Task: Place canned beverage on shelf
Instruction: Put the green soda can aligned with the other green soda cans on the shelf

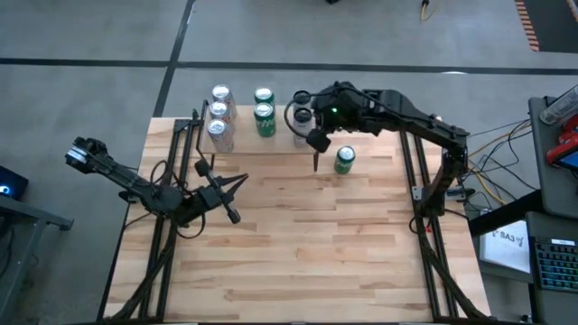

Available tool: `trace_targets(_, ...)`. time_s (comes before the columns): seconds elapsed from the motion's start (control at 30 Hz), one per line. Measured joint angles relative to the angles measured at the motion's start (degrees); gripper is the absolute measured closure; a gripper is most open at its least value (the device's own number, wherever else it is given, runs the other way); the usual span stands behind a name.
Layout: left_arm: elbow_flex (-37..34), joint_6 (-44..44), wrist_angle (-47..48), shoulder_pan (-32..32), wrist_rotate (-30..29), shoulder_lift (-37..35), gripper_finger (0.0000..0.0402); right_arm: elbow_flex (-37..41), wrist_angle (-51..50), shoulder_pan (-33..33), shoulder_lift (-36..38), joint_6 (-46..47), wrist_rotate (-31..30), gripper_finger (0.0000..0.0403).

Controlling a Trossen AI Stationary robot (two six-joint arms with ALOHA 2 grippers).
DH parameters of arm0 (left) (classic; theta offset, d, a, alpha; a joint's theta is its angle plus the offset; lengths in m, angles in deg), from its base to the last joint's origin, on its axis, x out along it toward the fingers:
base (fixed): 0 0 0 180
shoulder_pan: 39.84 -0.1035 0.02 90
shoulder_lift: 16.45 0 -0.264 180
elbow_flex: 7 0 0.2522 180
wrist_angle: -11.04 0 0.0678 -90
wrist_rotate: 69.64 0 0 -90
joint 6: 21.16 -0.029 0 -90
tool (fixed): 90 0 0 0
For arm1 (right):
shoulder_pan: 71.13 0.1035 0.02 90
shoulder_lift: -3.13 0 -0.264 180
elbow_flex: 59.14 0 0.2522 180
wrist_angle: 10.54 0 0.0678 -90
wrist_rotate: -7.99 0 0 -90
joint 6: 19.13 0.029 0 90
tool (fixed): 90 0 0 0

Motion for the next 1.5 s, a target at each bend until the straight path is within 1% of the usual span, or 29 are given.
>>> trace_targets(0.13,0.00,-1.15,3.11,0.02,-0.88,-3.63,0.0401,0.00,-10.54,-0.23,1.12,10.52,2.59,0.0394)
trace_targets(0.23,0.00,-1.25,7.72,0.04,-0.71,-7.91,0.0401,0.82,-19.82,-0.45,1.00,17.82,2.87,0.0394)
trace_targets(0.3,0.00,-0.60,11.99,0.04,0.07,-10.72,0.0401,3.54,-19.45,-0.35,1.34,20.71,3.98,0.0394)
trace_targets(0.4,0.00,1.81,17.91,0.04,2.17,-14.36,0.0401,8.44,-18.11,-0.23,2.43,22.16,9.10,0.0394)
trace_targets(0.5,0.00,5.87,24.21,0.04,3.08,-17.18,0.0401,13.59,-20.08,-0.29,3.32,24.97,8.69,0.0394)
trace_targets(0.57,0.00,8.59,28.55,0.04,3.71,-18.70,0.0401,17.73,-19.52,-0.71,4.11,26.84,8.60,0.0394)
trace_targets(0.7,-0.39,10.17,30.81,0.02,3.79,-20.59,0.0401,24.92,-18.98,-1.69,5.24,29.91,8.68,0.0394)
trace_targets(0.87,0.02,7.53,30.53,0.01,3.77,-22.50,0.0401,31.46,-16.35,-2.43,5.94,30.43,8.85,0.0394)
trace_targets(1.0,0.00,6.57,31.09,0.00,3.75,-24.45,0.0401,36.55,-11.37,-2.41,7.40,29.88,9.08,0.0394)
trace_targets(1.17,-0.97,8.19,32.92,0.00,3.77,-26.09,0.0401,44.17,-1.80,-2.43,11.93,28.48,6.83,0.0394)
trace_targets(1.3,-1.05,8.15,33.53,0.00,3.77,-26.60,0.0401,52.07,12.72,-2.42,18.25,26.62,6.52,0.0394)
trace_targets(1.5,-1.05,8.15,33.49,0.00,3.77,-27.40,0.0402,64.12,32.22,-1.60,26.79,20.04,5.75,0.0394)
